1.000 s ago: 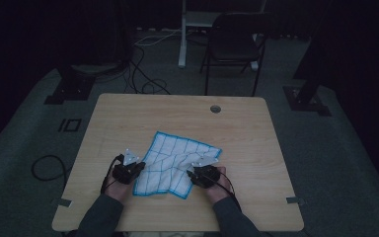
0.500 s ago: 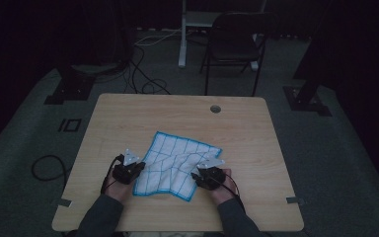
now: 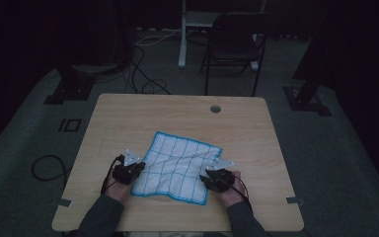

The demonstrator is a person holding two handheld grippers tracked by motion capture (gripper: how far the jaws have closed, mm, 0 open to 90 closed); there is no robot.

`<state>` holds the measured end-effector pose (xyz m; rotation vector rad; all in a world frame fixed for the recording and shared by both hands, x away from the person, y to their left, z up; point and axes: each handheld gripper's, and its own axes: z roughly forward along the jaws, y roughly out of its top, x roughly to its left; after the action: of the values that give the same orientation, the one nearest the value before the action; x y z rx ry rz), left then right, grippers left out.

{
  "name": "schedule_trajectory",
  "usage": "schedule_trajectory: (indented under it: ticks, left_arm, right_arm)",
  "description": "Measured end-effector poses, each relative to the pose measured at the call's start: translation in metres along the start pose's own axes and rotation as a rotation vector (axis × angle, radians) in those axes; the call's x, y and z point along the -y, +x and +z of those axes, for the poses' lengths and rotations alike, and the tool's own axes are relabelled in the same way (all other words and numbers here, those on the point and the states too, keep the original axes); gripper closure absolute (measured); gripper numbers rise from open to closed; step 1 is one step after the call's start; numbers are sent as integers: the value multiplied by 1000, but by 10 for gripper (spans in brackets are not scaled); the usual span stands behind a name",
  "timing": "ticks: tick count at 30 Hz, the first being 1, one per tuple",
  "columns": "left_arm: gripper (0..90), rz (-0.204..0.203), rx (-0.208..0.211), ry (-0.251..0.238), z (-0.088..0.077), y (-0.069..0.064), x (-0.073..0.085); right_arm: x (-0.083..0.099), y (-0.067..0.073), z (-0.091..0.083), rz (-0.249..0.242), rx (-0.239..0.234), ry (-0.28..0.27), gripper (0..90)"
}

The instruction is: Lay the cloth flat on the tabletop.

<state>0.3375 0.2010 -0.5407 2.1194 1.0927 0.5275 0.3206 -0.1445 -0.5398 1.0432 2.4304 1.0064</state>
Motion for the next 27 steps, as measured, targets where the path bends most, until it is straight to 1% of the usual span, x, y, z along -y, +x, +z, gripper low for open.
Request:
schedule_trajectory:
  ticks: [4, 7, 13, 17, 25, 27]
  left_arm:
    - [900, 3, 4, 2, -1, -2, 0]
    - [900, 13, 6, 5, -2, -6, 1]
    - [900, 16, 24, 4, -3, -12, 2]
    - [897, 20, 34, 4, -4, -16, 2]
    - [892, 25, 51, 4, -6, -29, 3]
    - [892, 22, 56, 3, -6, -32, 4]
  right_arm:
    - [6, -2, -6, 9, -1, 3, 630]
    - [8, -1, -9, 7, -4, 9, 627]
    - [14, -2, -16, 6, -18, 18, 623]
    - [18, -4, -20, 6, -19, 21, 623]
    - [20, -14, -23, 4, 7, 25, 622]
    - [21, -17, -24, 4, 15, 26, 619]
